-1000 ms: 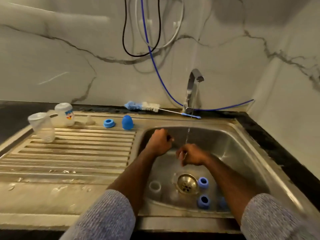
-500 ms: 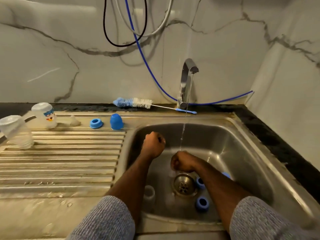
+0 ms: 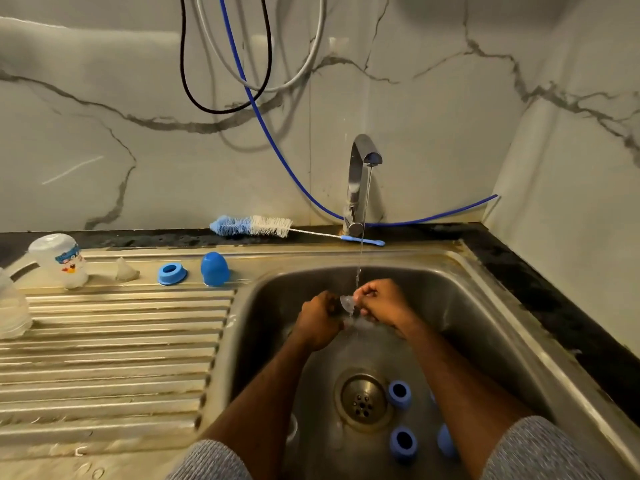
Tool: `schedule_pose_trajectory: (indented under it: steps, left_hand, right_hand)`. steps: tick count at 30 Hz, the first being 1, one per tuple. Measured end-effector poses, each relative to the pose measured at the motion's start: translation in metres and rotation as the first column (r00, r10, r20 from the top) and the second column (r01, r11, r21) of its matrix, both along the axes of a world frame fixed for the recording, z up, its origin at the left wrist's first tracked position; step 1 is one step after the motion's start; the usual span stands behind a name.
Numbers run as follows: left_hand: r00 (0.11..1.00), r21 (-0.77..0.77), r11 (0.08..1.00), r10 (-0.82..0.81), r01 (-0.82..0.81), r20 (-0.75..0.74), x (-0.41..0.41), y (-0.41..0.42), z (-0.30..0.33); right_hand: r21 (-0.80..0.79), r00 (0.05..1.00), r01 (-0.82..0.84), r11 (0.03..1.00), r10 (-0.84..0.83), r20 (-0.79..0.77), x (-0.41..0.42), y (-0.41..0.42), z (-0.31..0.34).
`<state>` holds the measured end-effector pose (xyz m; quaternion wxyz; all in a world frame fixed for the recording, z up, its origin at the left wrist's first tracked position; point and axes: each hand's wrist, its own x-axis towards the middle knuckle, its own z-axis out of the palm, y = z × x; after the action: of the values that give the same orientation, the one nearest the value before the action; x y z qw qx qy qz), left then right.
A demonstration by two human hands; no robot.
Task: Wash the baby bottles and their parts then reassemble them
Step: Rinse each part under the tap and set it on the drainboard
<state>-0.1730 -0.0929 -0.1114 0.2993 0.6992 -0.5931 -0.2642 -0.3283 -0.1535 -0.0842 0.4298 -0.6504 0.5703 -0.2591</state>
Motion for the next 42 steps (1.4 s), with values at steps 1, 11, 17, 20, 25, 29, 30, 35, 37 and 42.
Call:
schedule_pose_trajectory:
  steps: [1, 11, 17, 20, 25, 29, 30, 35, 37, 42]
  left_hand:
    - [1.0, -0.012, 1.0, -0.002, 0.002, -0.014, 0.0, -0.001, 0.0]
    - [0.983, -0.113, 0.991, 0.044, -0.064, -0.177, -0.006, -0.003, 0.006]
    - [0.964, -0.112, 0.994, -0.014, -0.016, -0.266, -0.011, 0.001, 0.01]
    - [0.957, -0.123, 0.992, -0.031, -0.005, -0.288, -0.012, 0.003, 0.013]
    - [0.947, -0.135, 0.99, -0.074, 0.033, -0.314, -0.015, 0.005, 0.019]
    - [0.959, -0.148, 0.989, -0.051, 0.01, -0.278, -0.015, 0.001, 0.021]
    - [0.959, -0.15, 0.989, -0.039, -0.004, -0.281, -0.014, 0.0, 0.021]
    - [0.952, -0.184, 0.982, -0.023, -0.035, -0.304, -0.015, -0.002, 0.019]
    - [0.939, -0.196, 0.979, -0.018, -0.053, -0.343, -0.016, -0.002, 0.019]
    - [0.839, -0.158, 0.984, -0.015, -0.085, -0.544, -0.016, -0.003, 0.022]
  right_hand:
    - [0.012, 1.0, 0.009, 1.0, -0.009, 0.008, -0.001, -0.002, 0.001]
    - [0.115, 0.993, -0.056, 0.992, 0.044, 0.109, -0.01, -0.009, 0.008]
    - [0.076, 0.993, -0.058, 0.995, 0.05, 0.107, -0.016, -0.005, 0.019]
    - [0.073, 0.99, -0.062, 0.995, 0.052, 0.128, -0.016, -0.003, 0.023]
    - [0.058, 0.987, -0.106, 0.993, 0.099, 0.124, -0.011, 0.0, 0.026]
    - [0.045, 0.986, -0.1, 0.994, 0.093, 0.138, -0.01, 0.0, 0.028]
    - [0.048, 0.986, -0.097, 0.994, 0.089, 0.144, -0.011, 0.0, 0.028]
    - [0.057, 0.979, -0.107, 0.993, 0.095, 0.181, -0.009, -0.001, 0.025]
    - [0.042, 0.976, -0.087, 0.995, 0.077, 0.204, -0.007, -0.002, 0.023]
    - [0.156, 0.936, -0.044, 0.987, -0.014, 0.353, -0.01, -0.009, 0.021]
